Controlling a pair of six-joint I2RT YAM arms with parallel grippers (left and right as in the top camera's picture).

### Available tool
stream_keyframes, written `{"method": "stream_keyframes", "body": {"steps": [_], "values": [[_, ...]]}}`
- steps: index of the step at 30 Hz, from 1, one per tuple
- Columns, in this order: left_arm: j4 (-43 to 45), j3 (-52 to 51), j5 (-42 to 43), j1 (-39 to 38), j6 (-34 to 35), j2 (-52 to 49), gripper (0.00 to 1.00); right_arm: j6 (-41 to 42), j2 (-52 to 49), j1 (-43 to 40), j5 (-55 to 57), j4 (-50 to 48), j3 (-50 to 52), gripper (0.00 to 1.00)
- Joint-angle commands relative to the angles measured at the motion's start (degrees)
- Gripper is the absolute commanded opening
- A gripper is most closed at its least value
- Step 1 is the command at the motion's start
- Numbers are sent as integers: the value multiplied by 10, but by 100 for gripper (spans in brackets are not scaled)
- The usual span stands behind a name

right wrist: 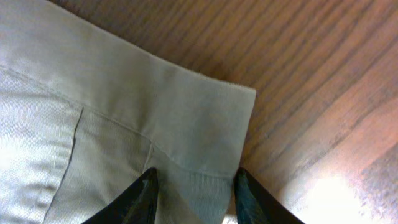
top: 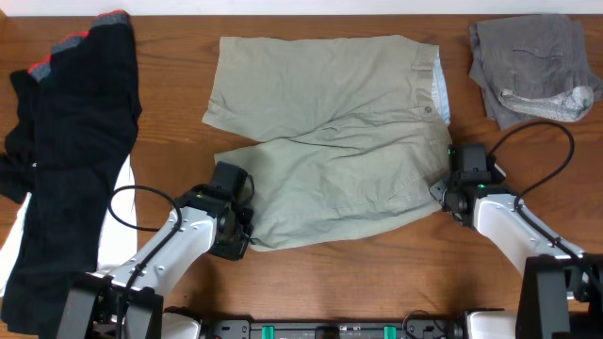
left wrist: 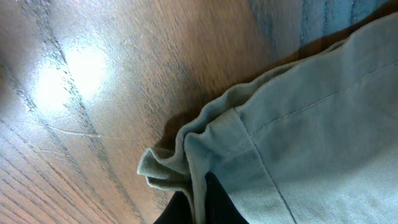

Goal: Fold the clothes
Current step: 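Move both grippers to the bottom leg hems and grasp them, then lift the bottom hems with both grippers and fold them up onto the waistband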

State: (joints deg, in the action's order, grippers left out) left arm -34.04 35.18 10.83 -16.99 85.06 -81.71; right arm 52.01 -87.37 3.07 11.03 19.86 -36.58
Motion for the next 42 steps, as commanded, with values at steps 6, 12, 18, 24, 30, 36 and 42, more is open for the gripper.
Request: {"method": "stream_keyframes", "body": {"steps": [6, 12, 18, 24, 30, 36, 42], "values": [[-1, -5, 3, -1, -11, -5, 6, -5, -54, 7, -37, -2, 12, 1], [8, 24, -11, -1, -120, 24, 6, -44, -28, 6, -73, 5, 2, 1], [5, 61, -88, -1, -268, 122, 6, -84, 62, -6, -81, 84, -28, 1], [-16, 63, -163, -1, -322, 245, 6, -127, 162, -26, -82, 188, -50, 1], [-32, 63, -206, -1, -381, 358, 6, -160, 262, -46, -87, 268, -71, 1], [-57, 63, -206, -1, -392, 440, 6, -170, 325, -47, -87, 378, -122, 1], [-92, 73, -203, -1, -392, 482, 6, -174, 368, -47, -84, 465, -173, 1]]}}
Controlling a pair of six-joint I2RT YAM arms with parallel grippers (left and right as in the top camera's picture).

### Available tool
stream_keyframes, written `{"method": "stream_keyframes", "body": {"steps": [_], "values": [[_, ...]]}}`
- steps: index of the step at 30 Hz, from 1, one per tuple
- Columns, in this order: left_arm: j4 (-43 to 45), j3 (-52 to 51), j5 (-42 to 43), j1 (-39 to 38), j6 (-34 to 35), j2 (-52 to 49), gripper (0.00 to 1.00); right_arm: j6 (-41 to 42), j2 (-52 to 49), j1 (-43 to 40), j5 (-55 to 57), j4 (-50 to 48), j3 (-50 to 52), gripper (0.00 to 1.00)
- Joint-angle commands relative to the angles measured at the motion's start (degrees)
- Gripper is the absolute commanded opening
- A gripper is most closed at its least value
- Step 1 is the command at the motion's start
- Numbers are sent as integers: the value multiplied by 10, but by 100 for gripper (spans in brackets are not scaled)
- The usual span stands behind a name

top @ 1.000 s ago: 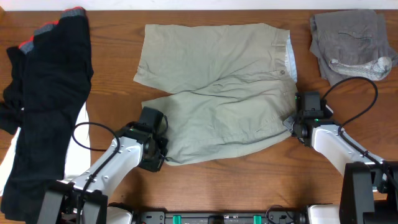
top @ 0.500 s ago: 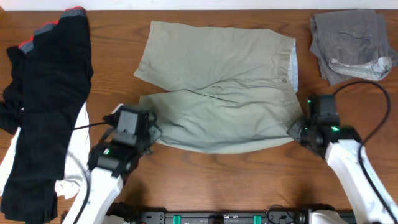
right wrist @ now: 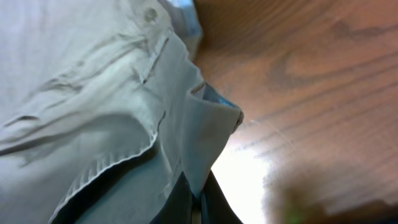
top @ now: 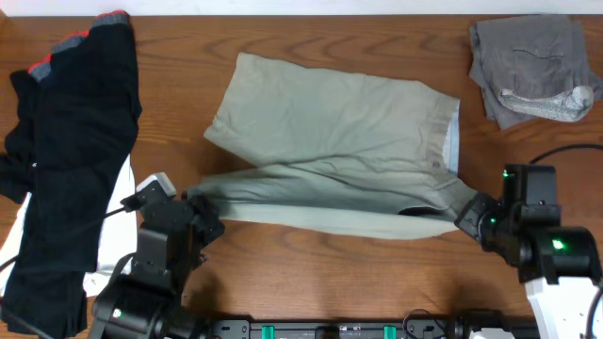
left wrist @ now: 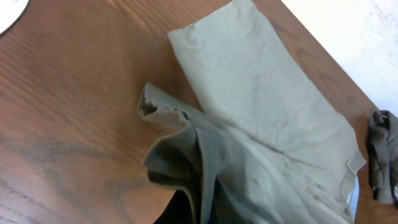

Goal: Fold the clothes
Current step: 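Lift the bottom hems with both grippers and fold them up onto the waistband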

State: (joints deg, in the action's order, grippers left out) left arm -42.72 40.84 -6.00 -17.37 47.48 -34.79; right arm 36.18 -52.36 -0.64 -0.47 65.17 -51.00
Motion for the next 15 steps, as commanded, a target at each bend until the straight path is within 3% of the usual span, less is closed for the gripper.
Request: {"method": "stream_keyframes", "body": {"steps": [1, 7, 15], "values": [[-3, 18, -36, 3, -16, 14, 6, -16, 23, -9, 31, 15, -33, 1], [92, 18, -51, 3, -49, -19, 6, -16, 13, -9, 61, -45, -35, 1], [290, 18, -72, 3, -106, -194, 6, -35, -104, -10, 67, -196, -35, 1]]}}
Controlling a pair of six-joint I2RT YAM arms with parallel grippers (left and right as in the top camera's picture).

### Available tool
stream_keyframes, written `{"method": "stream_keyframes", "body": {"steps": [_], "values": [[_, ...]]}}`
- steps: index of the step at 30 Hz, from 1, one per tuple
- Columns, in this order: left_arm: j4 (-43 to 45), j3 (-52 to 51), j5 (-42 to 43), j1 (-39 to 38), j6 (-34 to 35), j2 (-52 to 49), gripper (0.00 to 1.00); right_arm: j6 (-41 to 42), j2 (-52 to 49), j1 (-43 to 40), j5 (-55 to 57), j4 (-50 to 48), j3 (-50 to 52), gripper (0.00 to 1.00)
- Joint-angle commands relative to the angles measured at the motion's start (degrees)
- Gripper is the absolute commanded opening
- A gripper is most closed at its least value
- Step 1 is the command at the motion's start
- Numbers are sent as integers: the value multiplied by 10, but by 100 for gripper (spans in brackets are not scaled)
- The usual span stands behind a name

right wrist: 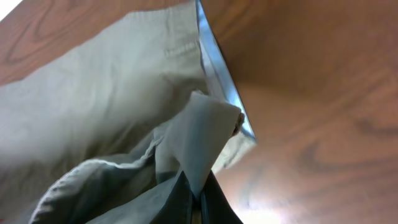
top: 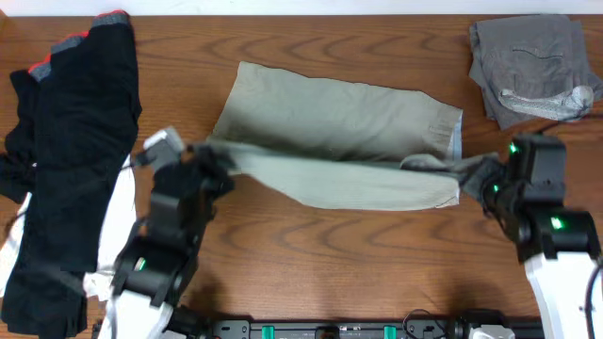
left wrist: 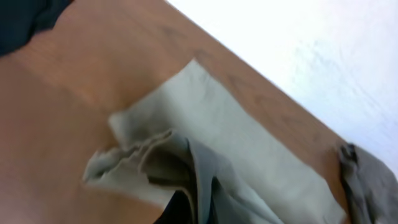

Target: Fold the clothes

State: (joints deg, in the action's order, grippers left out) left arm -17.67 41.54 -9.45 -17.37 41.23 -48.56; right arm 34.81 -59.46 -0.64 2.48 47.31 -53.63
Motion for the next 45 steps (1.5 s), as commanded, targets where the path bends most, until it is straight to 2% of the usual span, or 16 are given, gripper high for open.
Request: {"method": "stream_keyframes", "body": {"steps": [1, 9, 20, 31, 32, 33, 34, 35, 36, 37, 41, 45], "values": [[80, 11, -38, 3, -55, -91, 6, -28, -57, -10, 38, -43, -9, 1], [249, 11, -38, 3, -70, -247, 6, -43, -184, -10, 37, -173, -9, 1], [326, 11, -56, 3, -72, -352, 6, -54, -289, -9, 38, -311, -9, 1], [444, 11, -68, 3, -72, -432, 6, -55, -402, -9, 48, -481, -9, 1], [455, 11, -68, 3, -72, -441, 14, -55, -414, -9, 48, -501, -9, 3], [462, 11, -68, 3, -72, -447, 34, -55, -426, -9, 48, -521, -9, 8], [473, 11, -68, 3, -72, -457, 66, -55, -444, -9, 48, -556, -9, 38], [482, 11, -68, 3, -72, -462, 89, -56, -454, -9, 48, -577, -9, 59], [490, 11, -75, 3, -72, -467, 98, -56, -465, -9, 47, -602, -9, 93], [495, 11, -84, 3, -74, -469, 98, -55, -473, -9, 44, -624, -9, 99], [521, 13, -93, 3, -138, -464, 98, -62, -470, -9, 15, -653, -10, 99], [501, 18, -92, 3, -151, -447, 98, -83, -441, -9, -7, -629, -12, 99]]}}
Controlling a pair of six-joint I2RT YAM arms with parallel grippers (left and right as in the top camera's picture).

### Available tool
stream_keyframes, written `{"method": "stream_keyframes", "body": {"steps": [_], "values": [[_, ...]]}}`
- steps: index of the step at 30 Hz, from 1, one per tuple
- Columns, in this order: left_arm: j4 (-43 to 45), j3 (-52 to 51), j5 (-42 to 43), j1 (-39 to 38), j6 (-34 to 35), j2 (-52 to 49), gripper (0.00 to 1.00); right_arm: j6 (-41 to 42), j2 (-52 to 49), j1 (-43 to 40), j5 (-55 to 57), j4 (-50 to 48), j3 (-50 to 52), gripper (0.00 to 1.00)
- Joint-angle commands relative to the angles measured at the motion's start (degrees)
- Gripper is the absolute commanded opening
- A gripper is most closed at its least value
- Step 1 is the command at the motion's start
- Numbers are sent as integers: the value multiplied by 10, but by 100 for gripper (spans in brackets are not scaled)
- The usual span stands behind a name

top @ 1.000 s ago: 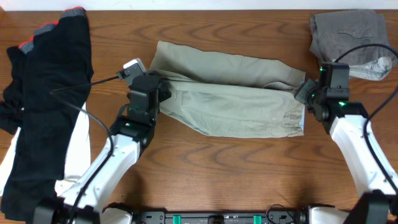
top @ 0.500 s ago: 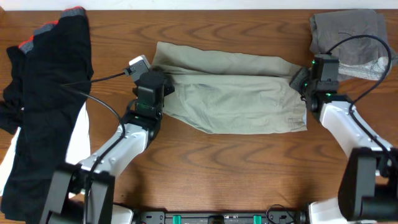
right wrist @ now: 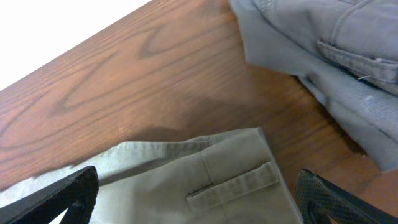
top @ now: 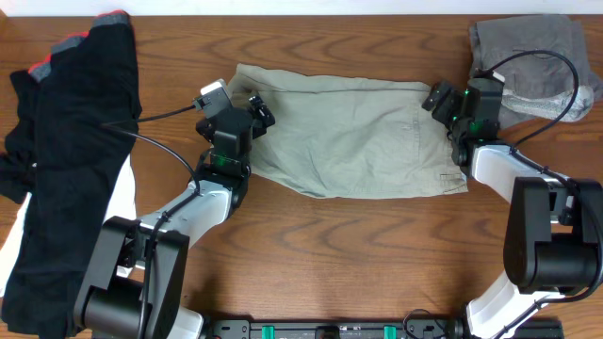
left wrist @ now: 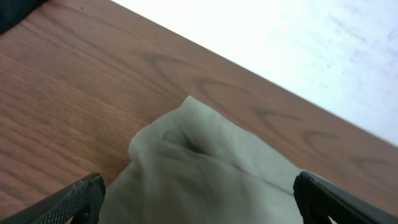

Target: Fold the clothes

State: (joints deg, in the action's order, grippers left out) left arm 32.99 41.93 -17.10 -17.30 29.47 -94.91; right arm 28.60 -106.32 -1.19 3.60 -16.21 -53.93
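Note:
Khaki shorts (top: pixel 349 137) lie folded in half lengthwise in the middle of the table, with the doubled edges on the far side. My left gripper (top: pixel 250 105) is open over their far left corner, and the hem (left wrist: pixel 205 168) lies loose between its fingers (left wrist: pixel 81 199). At the far right corner, over the waistband, my right gripper (top: pixel 438 99) is open too. In the right wrist view the waistband's belt loop (right wrist: pixel 233 180) lies flat between the fingers (right wrist: pixel 339 199). Neither gripper holds anything.
A black garment with red trim (top: pixel 71 141) is draped down the left side over something white (top: pixel 118 202). A pile of folded grey clothes (top: pixel 532 61) sits at the far right corner, close behind my right gripper; the right wrist view also shows this grey pile (right wrist: pixel 323 56).
Both grippers then held the shorts' near edge up, mid-table. Now that edge lies on the far edge, the shorts are folded in half, and both grippers are open.
First the shorts lay spread flat, my left gripper shut on the near hem corner and my right open around the near waistband corner. Then both were shut on the near edge and held it raised, later farther back. Now the shorts lie doubled and released.

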Motion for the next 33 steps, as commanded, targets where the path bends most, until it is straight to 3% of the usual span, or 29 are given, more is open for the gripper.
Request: {"method": "stream_keyframes", "body": {"steps": [1, 9, 18, 23, 33], "values": [[-22, 16, -14, 2, -33, 25, 98, -30, 42, -3, -24, 26, -9, 99], [-192, 57, 34, 2, -77, 76, 98, -130, 134, -4, -61, 199, -23, 99], [-526, 228, 91, 2, -122, 88, 98, -227, 144, -18, -106, 463, -148, 99], [-579, 250, 99, 3, -145, 88, 98, -266, 141, -40, -156, 507, -165, 99], [-605, 250, 271, 69, -208, 47, 98, -276, 73, -81, -195, 526, -165, 98]]}}
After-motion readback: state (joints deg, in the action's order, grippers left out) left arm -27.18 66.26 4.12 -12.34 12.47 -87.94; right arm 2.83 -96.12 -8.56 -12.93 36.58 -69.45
